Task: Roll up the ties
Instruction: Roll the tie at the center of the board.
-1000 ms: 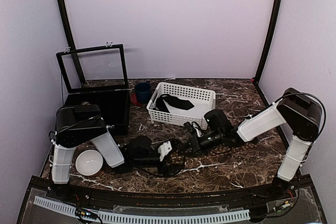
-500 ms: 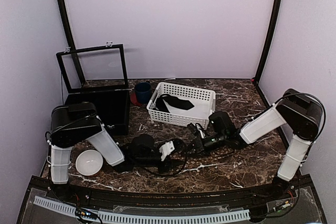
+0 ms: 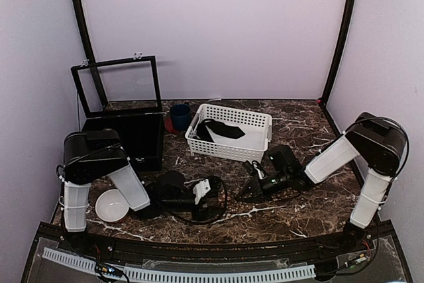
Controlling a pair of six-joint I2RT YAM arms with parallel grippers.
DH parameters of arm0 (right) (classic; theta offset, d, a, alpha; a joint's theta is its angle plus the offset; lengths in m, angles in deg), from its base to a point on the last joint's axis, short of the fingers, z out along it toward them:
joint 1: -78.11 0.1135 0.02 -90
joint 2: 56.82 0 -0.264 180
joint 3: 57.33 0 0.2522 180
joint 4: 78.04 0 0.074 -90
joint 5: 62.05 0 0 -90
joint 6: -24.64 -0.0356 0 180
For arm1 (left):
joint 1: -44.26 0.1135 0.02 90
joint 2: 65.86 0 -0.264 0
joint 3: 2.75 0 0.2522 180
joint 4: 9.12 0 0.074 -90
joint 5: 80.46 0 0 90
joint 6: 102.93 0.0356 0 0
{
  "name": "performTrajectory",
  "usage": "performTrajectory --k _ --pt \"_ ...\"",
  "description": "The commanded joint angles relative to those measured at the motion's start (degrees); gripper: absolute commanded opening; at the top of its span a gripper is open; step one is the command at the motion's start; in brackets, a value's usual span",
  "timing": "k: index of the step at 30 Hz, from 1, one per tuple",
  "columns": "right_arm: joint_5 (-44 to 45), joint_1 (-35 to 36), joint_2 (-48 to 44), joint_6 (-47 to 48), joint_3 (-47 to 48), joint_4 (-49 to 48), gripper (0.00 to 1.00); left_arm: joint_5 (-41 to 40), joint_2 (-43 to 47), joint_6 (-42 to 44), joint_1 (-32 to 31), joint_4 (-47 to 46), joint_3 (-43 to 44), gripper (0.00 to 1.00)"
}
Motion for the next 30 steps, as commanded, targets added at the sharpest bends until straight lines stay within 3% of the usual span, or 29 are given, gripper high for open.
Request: performTrajectory --k 1,6,10,14,17,19,21,30 --pt "2.8 -0.1 2.2 0.8 -1.4 1.4 0.00 2.0 -4.5 -5.0 -0.1 -3.3 -2.9 0.66" --pt "3.6 0.0 3.3 0.2 -1.1 0.7 0.00 1.4 -8.5 -6.8 -1.2 -10.2 -1.3 0.71" --pt "4.2 0.3 3.4 0.0 -0.4 0.6 0.00 2.3 -10.9 -7.2 -1.3 -10.6 1.3 0.67" --pt "3.9 0.5 1.8 -0.3 -0.1 1.5 0.06 1.0 -8.7 -5.9 -1.2 -3.1 1.9 0.39" --pt "6.0 0.5 -3.3 1.9 -0.1 6.6 0.25 -1.6 -4.6 -3.8 -1.2 4.5 0.4 0.30" --pt "7.0 0.5 -6.8 2.7 0.5 10.2 0.40 -3.7 -1.9 -2.3 -1.2 10.0 -0.5 0.28" --pt "6.7 0.7 -9.3 2.4 1.8 11.7 0.48 -5.6 0.3 -0.6 -1.2 16.5 0.0 0.28" --pt "6.2 5.7 -3.7 2.2 10.8 16.9 0.49 -9.0 3.6 3.5 -1.3 30.5 3.5 0.28"
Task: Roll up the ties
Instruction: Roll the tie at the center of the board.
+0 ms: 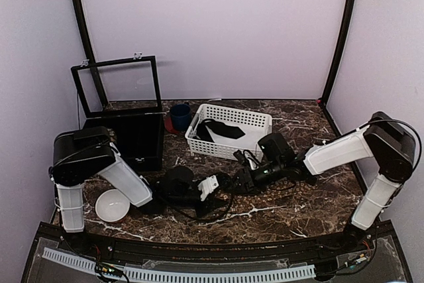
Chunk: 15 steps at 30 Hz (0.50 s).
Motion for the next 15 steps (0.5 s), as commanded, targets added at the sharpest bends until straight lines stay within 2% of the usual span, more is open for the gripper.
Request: performTrajectory --k 1,3,4,5,7,8,11,15 --pt "0.9 2.3 4.2 0.8 3.6 3.4 0.47 -3.5 -0.9 2.8 0.2 17.7 -0.2 0.28" --pt "1.7 2.5 5.5 1.6 4.4 4.6 0.37 -3.4 -0.8 2.9 0.1 17.8 -0.1 0.29" --pt "2.1 2.5 5.9 2.0 4.6 5.3 0.23 -3.4 -0.7 2.9 0.2 17.9 -0.1 0.29" --pt "2.5 2.5 6.2 2.4 4.7 5.9 0.15 -3.4 -0.6 2.9 0.1 17.8 -0.2 0.29" --pt "3.0 2.3 6.2 2.9 4.2 6.5 0.04 -3.2 -0.1 2.8 0.2 16.9 -0.6 0.33" --pt "3.0 2.0 6.3 3.1 3.7 6.3 0.00 -3.1 0.2 2.7 0.2 16.3 -1.0 0.38" --pt "1.6 1.1 6.4 2.6 0.8 2.6 0.00 -1.4 0.8 2.2 0.6 13.0 -2.1 0.56" --pt "-1.1 -1.0 7.1 1.3 -3.5 -4.7 0.00 1.1 0.5 1.1 0.7 4.2 -4.3 0.68"
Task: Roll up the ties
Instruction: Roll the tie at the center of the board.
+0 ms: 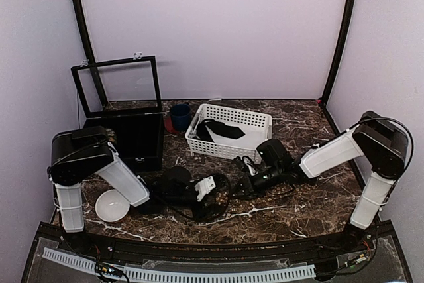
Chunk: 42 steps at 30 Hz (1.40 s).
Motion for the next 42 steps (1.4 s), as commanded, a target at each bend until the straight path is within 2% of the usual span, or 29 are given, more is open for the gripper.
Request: performTrajectory --k 1,4,8,17,18,20,22,23,27,30,37,38,42 --pt "-2.1 -2.4 2.1 -1.3 -5.9 -6.6 0.00 1.7 -1.2 -0.5 0.3 -1.1 -4.2 0.70" --pt "-4.1 -3.8 2.4 -2.2 -8.9 -11.3 0.00 3.9 -3.3 -2.2 0.3 -7.9 -5.1 0.74" --pt "-4.8 -5.3 2.7 -2.7 -11.5 -14.6 0.02 3.5 -6.2 -4.0 -0.1 -14.2 -5.0 0.76" --pt "-5.8 -6.3 4.6 -4.9 -12.4 -18.7 0.05 3.4 -13.7 -4.7 -1.8 -18.1 0.7 0.74" --pt "-6.0 -6.3 4.3 -5.2 -12.3 -18.9 0.06 3.4 -13.9 -4.4 -1.8 -17.5 1.2 0.72" --pt "-6.2 -6.3 3.5 -5.5 -12.1 -18.5 0.10 3.4 -13.4 -3.3 -1.8 -14.9 1.8 0.59" --pt "-5.6 -6.3 1.4 -5.2 -11.8 -16.7 0.17 3.1 -11.8 -2.7 -1.8 -10.2 2.1 0.44" --pt "-4.6 -6.2 -0.1 -4.4 -11.5 -15.0 0.22 3.0 -10.7 -2.5 -1.8 -8.0 1.7 0.40" --pt "1.0 -4.9 -5.5 -0.1 -7.7 -4.4 0.42 1.6 -7.3 -2.0 -1.8 -1.4 -0.2 0.32" --pt "2.2 -2.8 -5.5 0.0 -4.7 -0.6 0.46 0.5 -6.5 -1.5 -1.8 3.7 0.2 0.31" --pt "3.0 1.4 -2.7 -0.3 -0.1 2.8 0.45 -0.3 -6.3 -1.0 -1.8 9.3 1.8 0.31" --pt "3.3 1.7 -2.2 0.0 0.4 3.7 0.42 -0.4 -6.3 -1.0 -1.8 9.6 1.9 0.31" --pt "4.9 1.8 -1.1 2.0 1.1 7.0 0.16 -0.4 -6.0 -1.1 -1.6 8.9 1.6 0.31"
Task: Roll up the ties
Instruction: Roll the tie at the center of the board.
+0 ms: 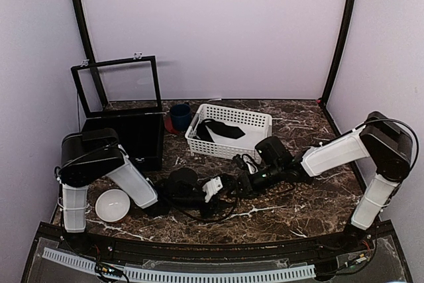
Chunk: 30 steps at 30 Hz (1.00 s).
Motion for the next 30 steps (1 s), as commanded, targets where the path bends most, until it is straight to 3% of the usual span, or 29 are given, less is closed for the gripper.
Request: performTrajectory --k 1,4,7,13,19,22,25,28,30 --pt "2.3 0.5 1.6 2.6 0.8 4.9 0.11 -1.9 -1.3 0.6 0.0 12.2 -2.0 0.32" --pt "2.0 -0.8 1.9 3.9 -0.9 2.9 0.02 0.0 -0.9 -0.6 0.5 7.7 -4.0 0.46" --pt "0.0 -2.9 3.2 5.2 -2.8 -1.2 0.00 2.7 -1.3 -2.1 0.6 1.3 -5.8 0.62" --pt "-3.5 -5.3 4.7 6.4 -6.6 -8.6 0.00 4.8 -4.5 -5.4 0.6 -12.1 -7.1 0.72" --pt "-7.3 -7.9 6.1 4.8 -11.1 -17.7 0.00 2.9 -8.9 -7.1 0.5 -16.7 -4.1 0.77" --pt "-8.8 -8.1 6.9 2.8 -12.4 -22.4 0.01 2.3 -10.3 -6.1 0.5 -14.0 -1.6 0.73" --pt "-9.1 -8.1 6.8 1.6 -11.8 -22.4 0.05 2.4 -9.9 -4.3 0.5 -8.1 0.6 0.54" --pt "-7.6 -8.1 4.5 1.4 -10.6 -18.0 0.20 1.1 -7.7 -2.0 0.5 -0.2 1.5 0.34" --pt "-6.0 -8.1 2.1 1.8 -9.5 -13.1 0.32 0.0 -5.8 -0.6 0.5 4.8 1.3 0.30"
